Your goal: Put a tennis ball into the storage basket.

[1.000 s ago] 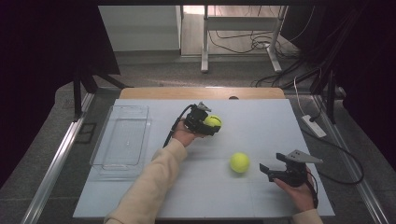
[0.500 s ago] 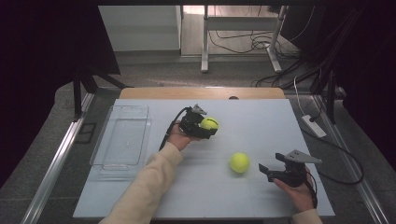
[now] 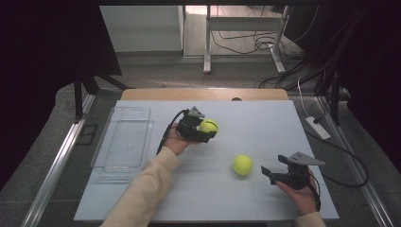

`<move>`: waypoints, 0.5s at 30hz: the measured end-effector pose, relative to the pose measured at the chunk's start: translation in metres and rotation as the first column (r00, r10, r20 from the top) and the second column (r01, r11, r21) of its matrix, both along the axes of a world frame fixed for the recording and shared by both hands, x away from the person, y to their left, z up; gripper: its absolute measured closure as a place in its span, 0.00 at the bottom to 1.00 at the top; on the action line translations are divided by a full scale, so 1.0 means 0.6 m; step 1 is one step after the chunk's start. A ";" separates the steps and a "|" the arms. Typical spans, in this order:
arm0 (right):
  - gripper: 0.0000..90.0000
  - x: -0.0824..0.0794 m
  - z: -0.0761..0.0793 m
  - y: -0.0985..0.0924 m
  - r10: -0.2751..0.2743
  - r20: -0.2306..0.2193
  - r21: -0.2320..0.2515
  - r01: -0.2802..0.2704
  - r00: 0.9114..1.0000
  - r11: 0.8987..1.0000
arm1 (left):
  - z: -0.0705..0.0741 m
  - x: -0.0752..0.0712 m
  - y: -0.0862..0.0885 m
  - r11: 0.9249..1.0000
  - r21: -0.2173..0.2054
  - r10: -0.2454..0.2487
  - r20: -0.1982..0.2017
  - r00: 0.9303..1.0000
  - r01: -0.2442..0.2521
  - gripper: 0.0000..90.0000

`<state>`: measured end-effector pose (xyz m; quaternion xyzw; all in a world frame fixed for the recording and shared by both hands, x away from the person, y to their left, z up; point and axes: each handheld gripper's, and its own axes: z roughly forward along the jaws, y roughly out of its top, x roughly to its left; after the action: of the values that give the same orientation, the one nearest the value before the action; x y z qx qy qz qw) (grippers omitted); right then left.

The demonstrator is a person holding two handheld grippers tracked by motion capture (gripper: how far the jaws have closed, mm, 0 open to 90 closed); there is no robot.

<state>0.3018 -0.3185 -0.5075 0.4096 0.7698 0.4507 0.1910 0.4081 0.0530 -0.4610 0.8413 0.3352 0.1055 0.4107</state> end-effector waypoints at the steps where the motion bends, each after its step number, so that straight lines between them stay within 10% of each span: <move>1: 0.13 0.000 0.000 0.000 0.000 0.000 0.000 0.000 1.000 1.000 | 0.000 -0.001 0.001 1.000 -0.001 0.000 0.001 1.000 0.000 0.30; 15: 0.13 0.000 -0.001 -0.001 -0.002 -0.003 -0.002 0.002 1.000 1.000 | 0.003 -0.015 0.015 1.000 -0.006 -0.001 0.012 1.000 0.001 0.30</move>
<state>0.3018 -0.3191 -0.5078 0.4109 0.7699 0.4494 0.1909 0.3991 0.0622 -0.4593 0.8396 0.3328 0.1094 0.4152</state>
